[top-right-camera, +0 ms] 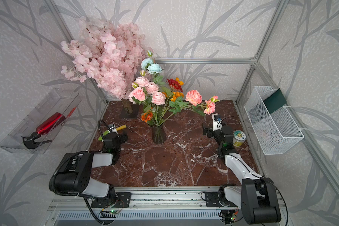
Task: Pick out pink flowers from the vase
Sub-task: Pick up the flower from the vase.
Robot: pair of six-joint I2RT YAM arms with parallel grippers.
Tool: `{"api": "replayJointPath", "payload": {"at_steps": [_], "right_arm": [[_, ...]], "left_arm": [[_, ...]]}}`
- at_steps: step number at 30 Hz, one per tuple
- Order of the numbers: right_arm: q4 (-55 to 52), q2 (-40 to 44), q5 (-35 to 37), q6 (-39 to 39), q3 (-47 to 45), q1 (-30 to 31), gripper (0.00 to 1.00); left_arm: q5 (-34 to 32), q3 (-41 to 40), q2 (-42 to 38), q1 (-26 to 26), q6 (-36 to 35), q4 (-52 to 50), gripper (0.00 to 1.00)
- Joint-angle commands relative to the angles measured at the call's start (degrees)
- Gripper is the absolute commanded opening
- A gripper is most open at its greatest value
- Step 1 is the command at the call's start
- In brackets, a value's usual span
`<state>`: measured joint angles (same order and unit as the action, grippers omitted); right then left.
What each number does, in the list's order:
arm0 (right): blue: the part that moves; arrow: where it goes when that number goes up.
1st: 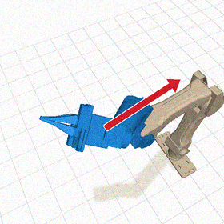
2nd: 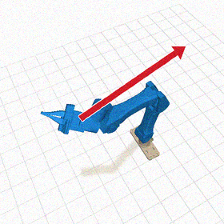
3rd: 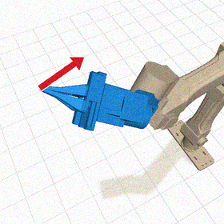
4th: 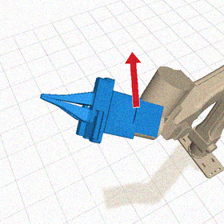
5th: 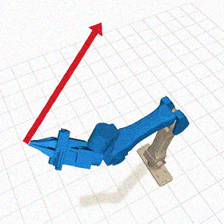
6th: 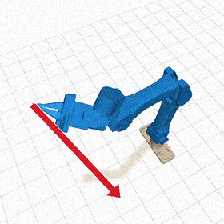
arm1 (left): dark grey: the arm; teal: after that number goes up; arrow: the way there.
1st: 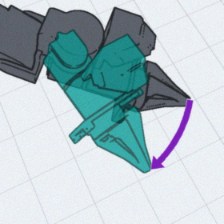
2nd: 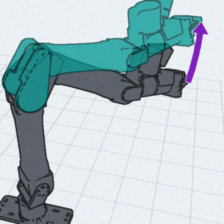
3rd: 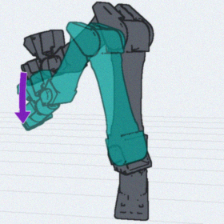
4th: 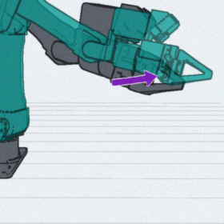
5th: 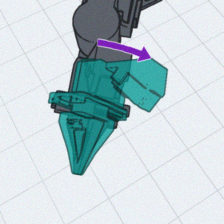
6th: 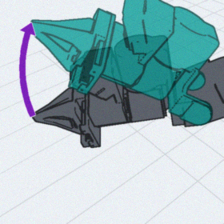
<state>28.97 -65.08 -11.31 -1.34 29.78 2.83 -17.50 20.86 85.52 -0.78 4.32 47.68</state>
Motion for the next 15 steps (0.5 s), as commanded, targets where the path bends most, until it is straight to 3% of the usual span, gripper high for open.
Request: {"api": "replayJointPath", "payload": {"at_steps": [1, 3, 4, 8, 10, 12, 15], "right_arm": [[-12.78, 5.24, -3.41, 3.26, 1.03, -0.07, 0.99], [-14.64, 8.64, -5.71, 5.2, 0.34, -0.02, 0.99], [-15.53, 10.22, -7.22, 6.21, 0.0, 0.05, 0.99], [-18.85, 15.12, -9.49, 9.47, -1.14, 2.07, 0.99], [-20.85, 16.48, -9.86, 10.28, -1.31, 3.91, 0.99], [-22.66, 17.29, -9.89, 10.31, -1.38, 6.13, 0.99], [-22.75, 17.79, -9.19, 10.48, -2.56, 9.7, 0.99]], "left_arm": [[-0.44, 1.1, -2.85, -0.83, -2.61, 0.15, 0.98], [0.42, 6.71, -7.61, -0.79, -1.26, -15.83, 0.96], [1.54, 7.91, -8.97, -1.06, -2.06, -18.44, 0.94], [3.14, 6.43, -16.24, -2.68, 1.45, -19.39, 0.91], [4.19, 6.79, -19.98, -4.12, 4.26, -22.61, 0.85], [4.73, 9.0, -22.59, -7.01, 4.5, -28.98, 0.78], [1.73, 9.83, -26.38, -13.62, 2.24, -34.49, 0.75]]}}
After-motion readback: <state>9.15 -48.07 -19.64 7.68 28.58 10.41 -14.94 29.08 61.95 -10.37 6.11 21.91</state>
